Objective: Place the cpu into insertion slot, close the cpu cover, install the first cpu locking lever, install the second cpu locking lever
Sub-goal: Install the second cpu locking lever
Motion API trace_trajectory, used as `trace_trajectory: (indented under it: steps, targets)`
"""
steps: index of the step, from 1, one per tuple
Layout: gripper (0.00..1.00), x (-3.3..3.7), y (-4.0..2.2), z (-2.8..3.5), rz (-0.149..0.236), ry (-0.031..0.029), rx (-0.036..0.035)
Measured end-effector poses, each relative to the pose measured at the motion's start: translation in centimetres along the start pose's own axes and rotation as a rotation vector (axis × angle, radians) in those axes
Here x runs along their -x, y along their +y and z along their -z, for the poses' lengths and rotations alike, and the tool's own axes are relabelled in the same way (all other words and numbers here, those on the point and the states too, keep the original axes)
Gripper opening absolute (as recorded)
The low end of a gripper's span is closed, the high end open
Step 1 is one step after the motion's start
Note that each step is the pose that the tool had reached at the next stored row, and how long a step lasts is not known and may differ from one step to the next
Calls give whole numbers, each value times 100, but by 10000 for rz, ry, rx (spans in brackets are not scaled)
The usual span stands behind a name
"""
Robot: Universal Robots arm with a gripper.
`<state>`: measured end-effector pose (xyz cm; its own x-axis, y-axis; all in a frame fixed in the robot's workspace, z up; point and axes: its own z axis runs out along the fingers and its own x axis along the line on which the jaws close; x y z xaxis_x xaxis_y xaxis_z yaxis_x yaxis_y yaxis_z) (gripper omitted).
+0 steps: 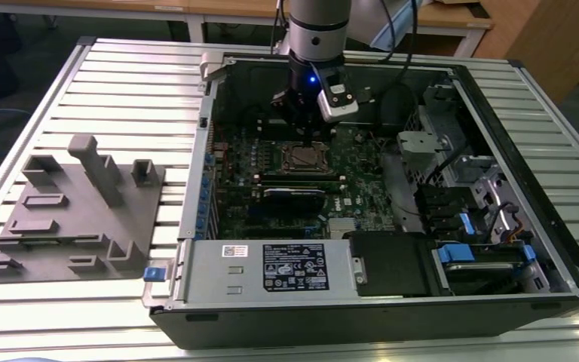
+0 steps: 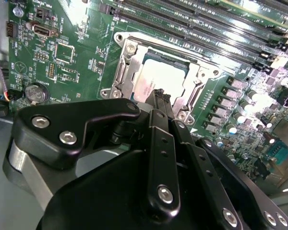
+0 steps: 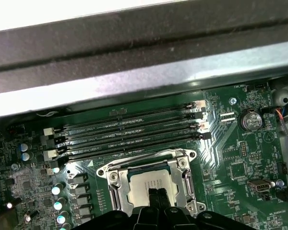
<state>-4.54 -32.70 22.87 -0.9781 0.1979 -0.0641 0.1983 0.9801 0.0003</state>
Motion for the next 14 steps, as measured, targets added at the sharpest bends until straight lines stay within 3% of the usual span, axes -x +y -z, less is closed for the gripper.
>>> trace_trajectory:
  steps: [6, 14]
  targets:
    - [11, 2, -8, 6, 3, -8, -43]
    - [11, 23, -94, 4, 3, -12, -53]
